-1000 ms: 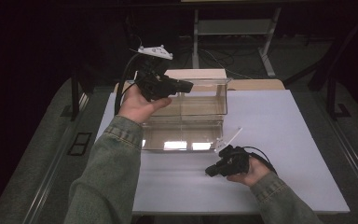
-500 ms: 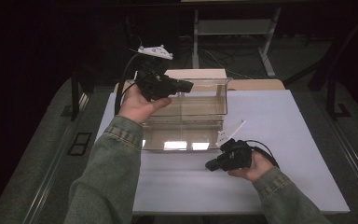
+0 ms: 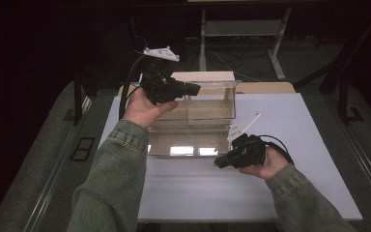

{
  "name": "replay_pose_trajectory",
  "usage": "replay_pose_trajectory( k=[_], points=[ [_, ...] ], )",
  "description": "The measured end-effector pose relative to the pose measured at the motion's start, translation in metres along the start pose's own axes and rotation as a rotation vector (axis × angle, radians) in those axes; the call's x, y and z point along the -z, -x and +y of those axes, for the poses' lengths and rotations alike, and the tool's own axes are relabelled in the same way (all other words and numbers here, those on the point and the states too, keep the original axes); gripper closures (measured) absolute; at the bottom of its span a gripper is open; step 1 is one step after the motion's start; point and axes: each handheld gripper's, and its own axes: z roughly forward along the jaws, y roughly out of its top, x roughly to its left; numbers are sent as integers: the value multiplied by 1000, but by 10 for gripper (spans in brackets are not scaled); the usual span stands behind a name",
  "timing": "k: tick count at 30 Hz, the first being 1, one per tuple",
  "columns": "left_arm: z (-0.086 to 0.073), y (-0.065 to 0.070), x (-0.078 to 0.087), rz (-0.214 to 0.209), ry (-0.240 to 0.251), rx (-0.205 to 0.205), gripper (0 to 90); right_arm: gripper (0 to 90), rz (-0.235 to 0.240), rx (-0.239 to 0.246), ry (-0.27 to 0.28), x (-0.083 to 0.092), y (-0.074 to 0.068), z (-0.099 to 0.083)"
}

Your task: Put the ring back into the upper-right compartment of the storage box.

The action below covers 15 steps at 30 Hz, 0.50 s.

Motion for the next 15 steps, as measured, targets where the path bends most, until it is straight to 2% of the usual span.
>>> replay_pose_trajectory(
  k=[10,13,15],
  points=[
    [0,0,0,-2,2,0,895,871,-24,10,8,18,1,11],
    [0,0,0,-2,4,1,895,871,-39,31,11,21,2,13],
    [0,0,0,-2,4,0,895,871,-32,26,21,23,2,14]
  ],
)
